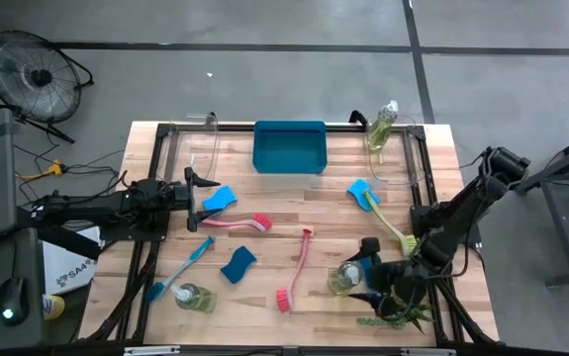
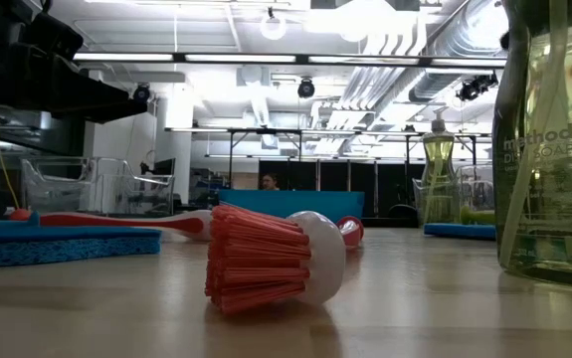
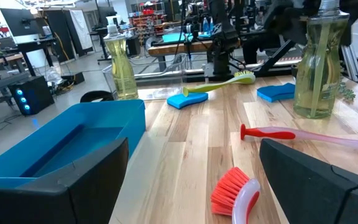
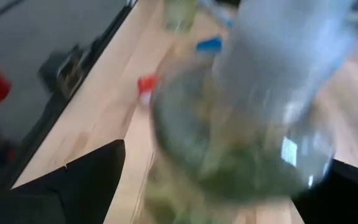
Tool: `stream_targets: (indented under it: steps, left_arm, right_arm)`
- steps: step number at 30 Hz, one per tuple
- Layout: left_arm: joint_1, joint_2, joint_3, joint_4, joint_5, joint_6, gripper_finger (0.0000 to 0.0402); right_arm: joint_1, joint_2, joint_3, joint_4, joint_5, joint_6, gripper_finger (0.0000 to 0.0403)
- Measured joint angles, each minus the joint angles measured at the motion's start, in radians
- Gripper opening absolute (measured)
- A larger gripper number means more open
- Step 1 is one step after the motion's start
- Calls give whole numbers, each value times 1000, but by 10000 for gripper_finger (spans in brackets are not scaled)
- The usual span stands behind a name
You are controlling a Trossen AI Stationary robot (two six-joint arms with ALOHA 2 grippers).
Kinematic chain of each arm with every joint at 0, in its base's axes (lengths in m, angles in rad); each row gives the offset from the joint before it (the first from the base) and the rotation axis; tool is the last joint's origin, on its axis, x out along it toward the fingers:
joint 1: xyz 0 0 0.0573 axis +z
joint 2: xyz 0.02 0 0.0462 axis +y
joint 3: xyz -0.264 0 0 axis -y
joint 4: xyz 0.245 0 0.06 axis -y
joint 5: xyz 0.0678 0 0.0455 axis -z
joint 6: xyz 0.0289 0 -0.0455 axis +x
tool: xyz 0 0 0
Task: Pick & Place Kitchen Sink Supplies
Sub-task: Put the right green dish soap into the right transparent bin
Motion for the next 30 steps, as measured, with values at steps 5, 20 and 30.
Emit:
stream_targets:
  steps: [5,20,30]
  left_arm:
    - [0,0,0,0,0,0,356]
    - [0,0,0,0,0,0,356]
    - [0,0,0,0,0,0,356]
  right_arm:
    - [-6,57,0,175,81,-54,397]
    - [-6,124,0,287,198,-5,350]
    - [-6,124,0,275,213,64,301]
